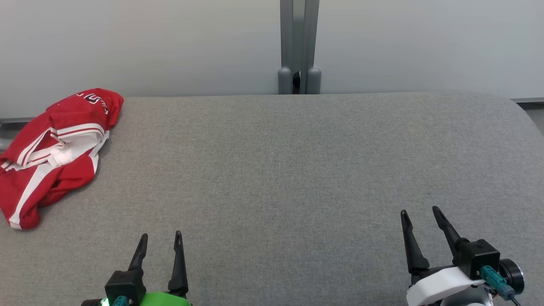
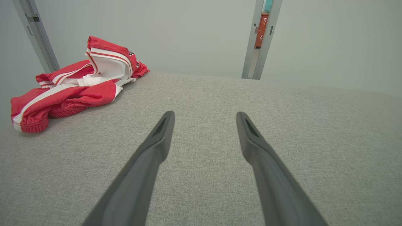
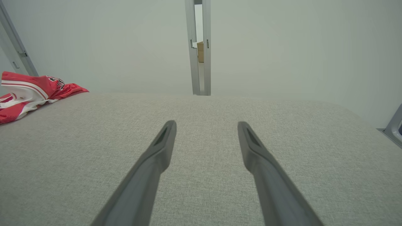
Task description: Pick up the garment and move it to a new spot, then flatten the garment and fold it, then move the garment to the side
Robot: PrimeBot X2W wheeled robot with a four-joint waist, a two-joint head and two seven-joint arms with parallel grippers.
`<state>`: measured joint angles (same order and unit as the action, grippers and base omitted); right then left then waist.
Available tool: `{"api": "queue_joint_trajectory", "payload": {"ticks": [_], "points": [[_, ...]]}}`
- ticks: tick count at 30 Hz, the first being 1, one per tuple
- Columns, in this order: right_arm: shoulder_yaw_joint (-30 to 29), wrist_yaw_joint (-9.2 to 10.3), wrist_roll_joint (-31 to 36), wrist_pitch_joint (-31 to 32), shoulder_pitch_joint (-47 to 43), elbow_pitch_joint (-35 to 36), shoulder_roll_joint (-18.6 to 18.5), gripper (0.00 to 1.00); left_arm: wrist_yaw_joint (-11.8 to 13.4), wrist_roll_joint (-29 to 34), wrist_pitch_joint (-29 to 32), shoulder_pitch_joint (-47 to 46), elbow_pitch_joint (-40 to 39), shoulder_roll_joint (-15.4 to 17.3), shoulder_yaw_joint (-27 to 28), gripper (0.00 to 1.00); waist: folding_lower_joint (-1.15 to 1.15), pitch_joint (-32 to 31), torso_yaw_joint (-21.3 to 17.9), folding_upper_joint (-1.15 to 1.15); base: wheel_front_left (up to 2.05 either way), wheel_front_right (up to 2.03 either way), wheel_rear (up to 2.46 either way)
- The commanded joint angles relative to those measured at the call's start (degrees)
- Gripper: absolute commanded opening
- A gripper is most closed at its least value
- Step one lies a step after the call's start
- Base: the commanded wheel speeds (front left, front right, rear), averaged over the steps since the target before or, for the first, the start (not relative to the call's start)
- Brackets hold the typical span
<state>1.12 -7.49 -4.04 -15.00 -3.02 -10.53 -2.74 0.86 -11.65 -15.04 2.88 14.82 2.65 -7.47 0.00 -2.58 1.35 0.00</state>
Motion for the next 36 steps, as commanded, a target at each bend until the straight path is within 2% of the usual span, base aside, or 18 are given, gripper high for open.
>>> {"api": "queue_joint_trajectory", "payload": {"ticks": [1, 23, 30, 36], "points": [[0.11, 0.00, 0.20, -0.28, -0.54, -0.16, -0.26, 1.00, 0.26, 0.18, -0.13, 0.62, 0.10, 0.41, 0.05, 1.00, 0.00, 0.01, 0.02, 0.00, 0.00, 0.00, 0.00], [-0.42, 0.00, 0.44, -0.25, -0.65, -0.42, -0.26, 1.00, 0.06, -0.50, -0.13, -0.27, 1.45, 0.41, -0.22, 1.00, 0.00, 0.13, 0.70, 0.00, 0.00, 0.00, 0.00], [-0.72, 0.00, -0.17, -0.25, -1.13, -0.08, -0.21, 1.00, -0.01, 0.59, -0.13, -1.55, 1.46, 0.40, -0.26, 1.00, 0.00, 0.17, 5.81, 0.00, 0.00, 0.00, 0.00], [-0.57, 0.00, -0.82, -0.25, -0.25, 0.23, -0.23, 1.00, -0.25, 0.68, -0.13, -2.16, 0.99, 0.48, 1.39, 1.00, 0.00, 0.49, 13.06, 0.00, 0.00, 0.00, 0.00]]}}
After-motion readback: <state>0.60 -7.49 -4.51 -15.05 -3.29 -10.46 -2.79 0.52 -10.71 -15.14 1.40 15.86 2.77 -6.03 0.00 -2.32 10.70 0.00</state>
